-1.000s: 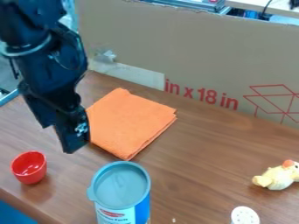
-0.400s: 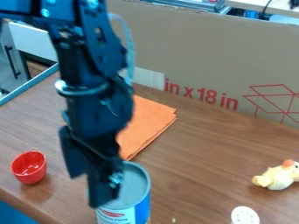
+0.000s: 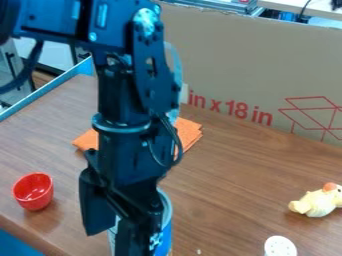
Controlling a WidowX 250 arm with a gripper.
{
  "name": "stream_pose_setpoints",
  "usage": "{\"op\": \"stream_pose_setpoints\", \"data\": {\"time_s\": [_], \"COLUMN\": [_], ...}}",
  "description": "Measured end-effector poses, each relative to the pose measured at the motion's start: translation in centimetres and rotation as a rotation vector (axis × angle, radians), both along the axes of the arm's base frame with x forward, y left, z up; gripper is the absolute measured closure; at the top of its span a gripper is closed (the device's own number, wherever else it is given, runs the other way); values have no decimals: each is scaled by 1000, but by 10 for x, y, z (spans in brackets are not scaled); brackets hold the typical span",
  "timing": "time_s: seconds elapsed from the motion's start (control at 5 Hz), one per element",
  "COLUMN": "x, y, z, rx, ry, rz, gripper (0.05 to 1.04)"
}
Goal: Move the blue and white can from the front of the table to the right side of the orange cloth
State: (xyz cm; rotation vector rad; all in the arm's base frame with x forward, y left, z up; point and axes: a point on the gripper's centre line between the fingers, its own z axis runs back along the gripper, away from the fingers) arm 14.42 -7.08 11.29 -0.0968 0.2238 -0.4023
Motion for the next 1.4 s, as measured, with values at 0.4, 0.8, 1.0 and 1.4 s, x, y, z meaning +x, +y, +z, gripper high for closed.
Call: {"op": "stream_pose_setpoints", "data": {"time_s": [0.4,0.8,1.0,1.4], "x": [-19,-9,19,77], "y": [23,33,17,-18], "z": [-20,-52,-62,-46], "rx": [66,4,-33,-68], "ry": [132,60,46,-116], "rz": [182,204,122,-14], "gripper": [75,75,75,76]}}
